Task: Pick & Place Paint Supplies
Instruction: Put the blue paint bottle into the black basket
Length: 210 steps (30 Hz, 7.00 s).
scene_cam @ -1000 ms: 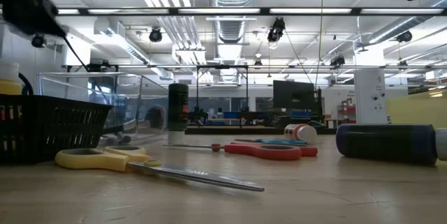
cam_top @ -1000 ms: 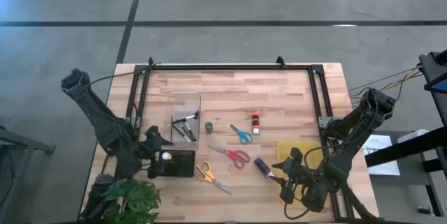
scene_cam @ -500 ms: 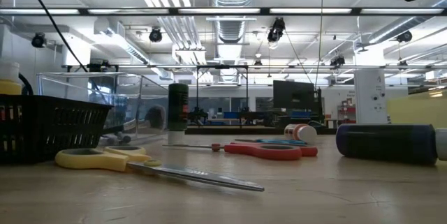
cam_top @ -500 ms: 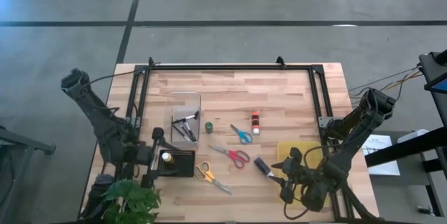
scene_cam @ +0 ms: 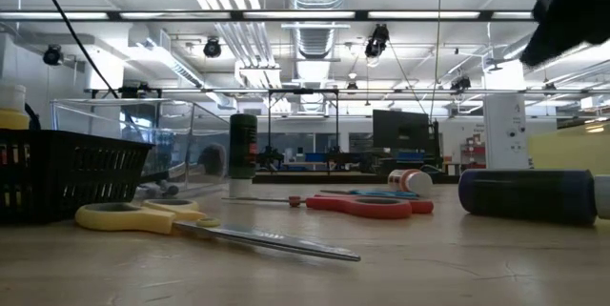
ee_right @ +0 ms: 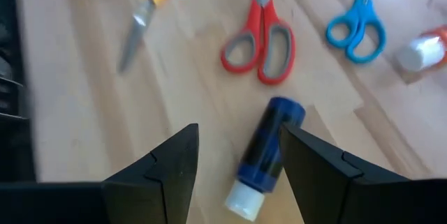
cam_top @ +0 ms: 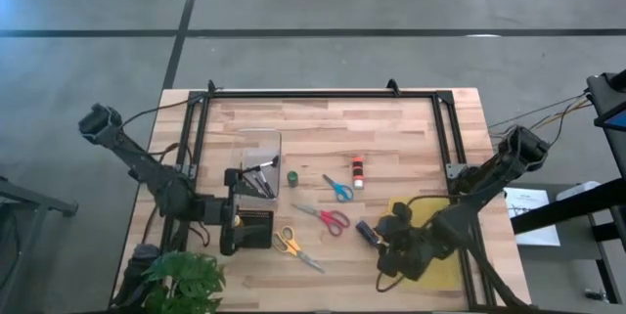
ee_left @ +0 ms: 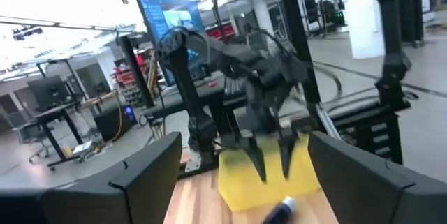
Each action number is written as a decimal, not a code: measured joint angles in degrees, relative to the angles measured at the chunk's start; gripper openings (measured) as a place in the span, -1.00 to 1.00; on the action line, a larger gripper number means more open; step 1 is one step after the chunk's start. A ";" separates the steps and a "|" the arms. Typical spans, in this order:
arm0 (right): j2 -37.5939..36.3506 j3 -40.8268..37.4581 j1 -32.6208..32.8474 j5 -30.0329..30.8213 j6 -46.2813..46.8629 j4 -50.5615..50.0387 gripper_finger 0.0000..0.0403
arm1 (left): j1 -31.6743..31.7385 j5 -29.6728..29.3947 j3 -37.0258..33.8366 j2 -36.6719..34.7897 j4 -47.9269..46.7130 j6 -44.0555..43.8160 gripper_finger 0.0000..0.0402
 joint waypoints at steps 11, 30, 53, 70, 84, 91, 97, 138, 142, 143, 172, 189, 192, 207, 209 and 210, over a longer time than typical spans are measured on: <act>7.32 0.68 -7.04 -11.96 -2.62 -0.14 -0.03 | 3.01 0.61 6.19 2.23 -9.94 0.12 0.59; 17.55 28.08 -12.68 -30.30 -38.06 -34.51 -0.03 | 3.08 2.38 6.08 2.42 -10.46 0.07 0.59; 36.92 42.03 -10.04 -17.75 -95.90 -46.99 -0.03 | 3.09 3.38 6.05 2.42 -10.75 0.38 0.59; 36.72 37.44 -10.48 -18.69 -94.45 -38.12 -0.03 | 3.10 4.33 6.01 2.42 -10.86 0.55 0.59; 36.39 34.75 -11.52 -21.36 -93.95 -31.49 -0.03 | 3.09 4.73 5.99 2.42 -10.83 0.51 0.59; 36.29 33.79 -12.76 -22.63 -91.80 -30.10 -0.05 | 3.10 4.73 5.99 2.42 -10.83 0.50 0.59; 36.20 33.87 -13.32 -24.86 -90.78 -29.79 -0.38 | 3.10 4.73 5.97 2.42 -11.27 0.36 0.59; 8.94 36.13 -15.61 -5.97 -79.02 -12.04 -0.28 | 6.60 -3.95 31.65 33.55 -20.01 14.52 0.59; 8.96 36.13 -15.61 -5.97 -79.02 -11.74 -0.28 | 6.60 -3.94 30.95 33.44 -18.99 14.46 0.49; 8.96 36.13 -15.63 -5.97 -79.04 -11.78 -0.28 | 6.60 -3.94 30.95 33.43 -18.96 14.44 0.44; 8.98 36.06 -15.57 -6.74 -78.18 -10.40 -0.28 | 8.81 0.88 30.84 33.33 -17.89 11.51 -0.39; 9.02 36.17 -15.66 -7.02 -73.27 -9.25 0.26 | 8.91 0.38 30.78 33.13 -20.13 10.56 -0.39; 8.96 36.17 -15.52 -7.07 -72.04 -10.24 0.48 | 8.85 -2.96 30.75 32.91 -22.15 10.04 -0.39; 5.55 35.71 -9.68 -5.27 -55.71 -17.97 0.72 | 8.76 -11.61 28.60 20.50 -54.13 -23.57 -0.39; 5.55 35.35 -8.67 -4.50 -54.45 -18.17 0.72 | 8.16 -10.98 25.33 17.94 -54.62 -27.64 -0.39; 5.55 35.15 -8.28 -4.44 -53.77 -18.23 0.72 | 7.88 -10.38 23.48 16.65 -54.92 -29.53 -0.39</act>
